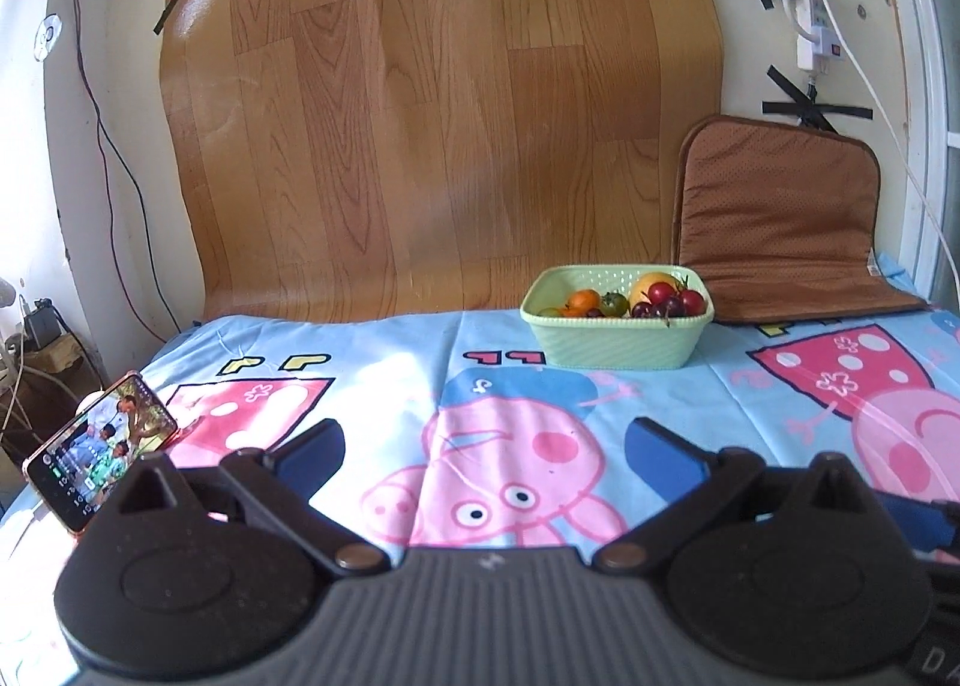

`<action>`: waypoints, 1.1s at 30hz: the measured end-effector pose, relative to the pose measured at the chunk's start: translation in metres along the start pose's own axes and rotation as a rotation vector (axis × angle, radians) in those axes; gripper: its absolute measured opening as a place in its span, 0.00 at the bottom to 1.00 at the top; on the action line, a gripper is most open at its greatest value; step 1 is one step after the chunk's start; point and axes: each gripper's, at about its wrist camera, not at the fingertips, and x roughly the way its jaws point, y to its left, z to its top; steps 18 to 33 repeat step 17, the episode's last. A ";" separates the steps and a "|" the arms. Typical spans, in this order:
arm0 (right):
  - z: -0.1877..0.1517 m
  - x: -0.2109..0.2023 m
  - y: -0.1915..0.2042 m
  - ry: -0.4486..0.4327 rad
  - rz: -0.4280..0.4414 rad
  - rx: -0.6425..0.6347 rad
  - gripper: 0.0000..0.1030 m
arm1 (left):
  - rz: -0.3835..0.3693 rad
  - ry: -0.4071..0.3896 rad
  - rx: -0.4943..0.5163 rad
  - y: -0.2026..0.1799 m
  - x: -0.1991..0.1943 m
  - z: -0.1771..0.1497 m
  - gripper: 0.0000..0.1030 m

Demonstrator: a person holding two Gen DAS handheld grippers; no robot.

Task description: Organize fruits

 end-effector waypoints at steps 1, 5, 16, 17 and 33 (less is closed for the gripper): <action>0.000 0.000 -0.001 0.001 0.000 0.003 0.52 | 0.000 0.002 0.010 -0.002 0.000 -0.001 1.00; -0.001 0.001 -0.002 0.002 -0.005 0.010 0.53 | 0.001 0.026 0.008 -0.006 0.004 -0.004 1.00; -0.002 0.001 -0.006 -0.007 -0.024 0.006 0.57 | -0.057 0.069 -0.035 -0.007 0.014 -0.008 1.00; -0.002 0.000 -0.005 -0.013 -0.031 -0.002 0.57 | -0.059 0.069 -0.033 -0.008 0.015 -0.007 1.00; -0.002 0.000 -0.005 -0.013 -0.031 -0.002 0.57 | -0.059 0.069 -0.033 -0.008 0.015 -0.007 1.00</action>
